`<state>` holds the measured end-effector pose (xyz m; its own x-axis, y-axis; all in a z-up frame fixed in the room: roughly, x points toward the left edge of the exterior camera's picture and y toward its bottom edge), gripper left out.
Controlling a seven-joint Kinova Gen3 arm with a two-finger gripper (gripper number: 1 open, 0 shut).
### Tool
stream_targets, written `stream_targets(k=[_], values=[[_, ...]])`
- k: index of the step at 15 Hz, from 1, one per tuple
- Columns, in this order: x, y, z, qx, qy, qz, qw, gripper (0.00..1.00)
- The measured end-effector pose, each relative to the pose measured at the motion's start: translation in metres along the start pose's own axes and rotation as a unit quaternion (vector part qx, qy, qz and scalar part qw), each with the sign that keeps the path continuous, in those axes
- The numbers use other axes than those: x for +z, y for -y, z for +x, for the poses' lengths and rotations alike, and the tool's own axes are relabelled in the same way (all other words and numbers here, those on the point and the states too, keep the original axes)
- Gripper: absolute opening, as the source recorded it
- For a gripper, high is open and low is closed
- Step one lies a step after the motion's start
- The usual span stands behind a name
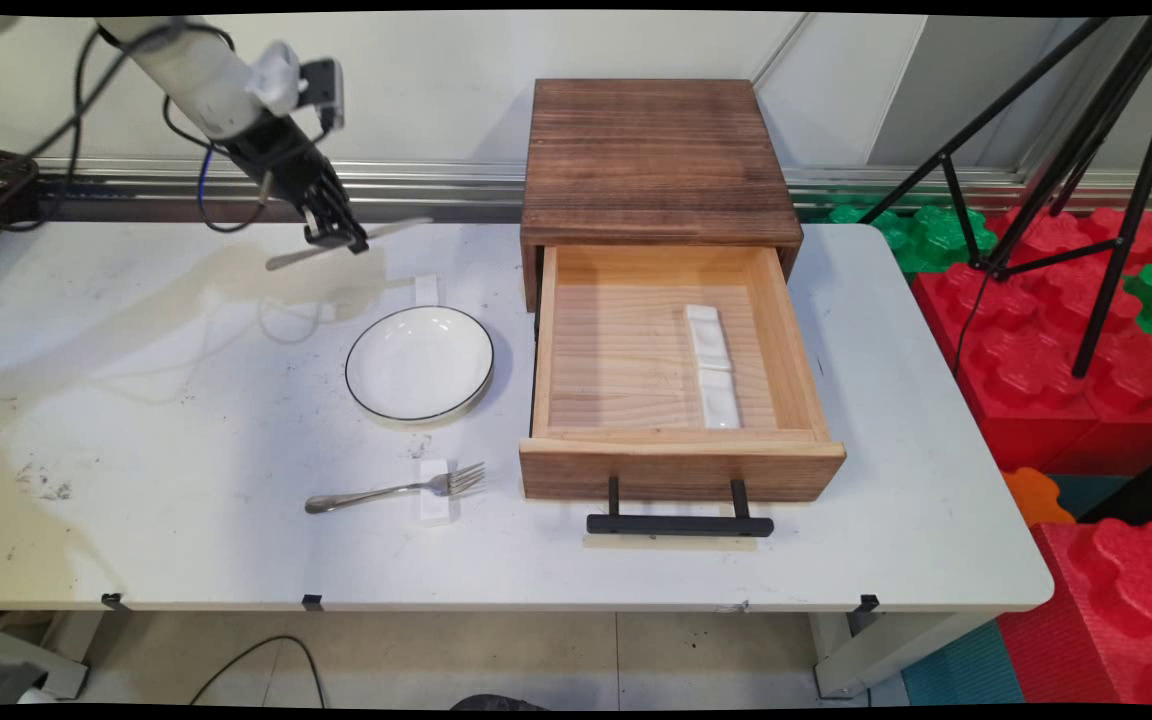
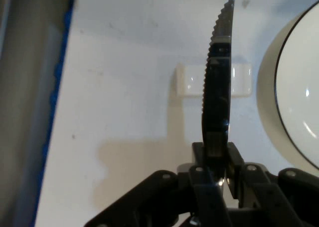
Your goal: Place the picked object into the drawer
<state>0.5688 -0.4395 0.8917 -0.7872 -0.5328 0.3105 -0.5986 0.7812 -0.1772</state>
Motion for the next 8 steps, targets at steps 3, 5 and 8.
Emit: stream_targets(k=[3, 5, 8], values=[[-0.026, -0.006, 0.007, -0.002, -0.018, 0.007, 0.9998, 0.0], [-0.041, -0.011, 0.014, -0.002, -0.031, 0.011, 0.9995, 0.0], [-0.062, -0.021, 0.028, -0.001, -0.051, 0.013, 0.9986, 0.0]])
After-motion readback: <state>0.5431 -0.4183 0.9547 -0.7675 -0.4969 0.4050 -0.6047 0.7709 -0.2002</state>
